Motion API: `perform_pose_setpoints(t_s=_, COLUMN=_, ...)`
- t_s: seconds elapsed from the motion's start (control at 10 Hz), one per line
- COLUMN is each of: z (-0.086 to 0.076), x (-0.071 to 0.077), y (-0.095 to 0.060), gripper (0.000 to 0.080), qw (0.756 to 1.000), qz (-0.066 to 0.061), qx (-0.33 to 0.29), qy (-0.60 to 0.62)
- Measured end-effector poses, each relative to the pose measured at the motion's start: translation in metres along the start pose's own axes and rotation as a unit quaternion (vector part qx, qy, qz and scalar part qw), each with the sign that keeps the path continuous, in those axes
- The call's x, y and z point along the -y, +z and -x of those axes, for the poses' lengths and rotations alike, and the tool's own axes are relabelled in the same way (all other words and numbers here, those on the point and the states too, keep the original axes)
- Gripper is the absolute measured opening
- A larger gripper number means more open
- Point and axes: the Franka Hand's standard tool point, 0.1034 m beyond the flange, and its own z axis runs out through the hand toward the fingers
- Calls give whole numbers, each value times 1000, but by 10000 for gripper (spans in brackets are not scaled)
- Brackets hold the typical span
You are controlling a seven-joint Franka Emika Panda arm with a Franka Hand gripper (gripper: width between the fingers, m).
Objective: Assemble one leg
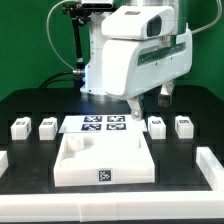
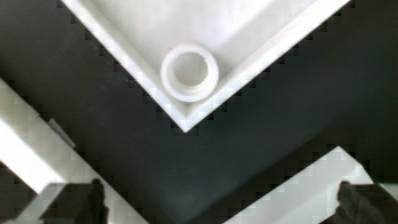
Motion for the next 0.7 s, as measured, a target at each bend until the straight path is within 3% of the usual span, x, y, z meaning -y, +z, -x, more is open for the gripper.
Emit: perform_pose_setpoints(t_s=0.7, z=0, x=0, y=0, gripper=650, qw=1000, qz=0, qx=0, qy=0)
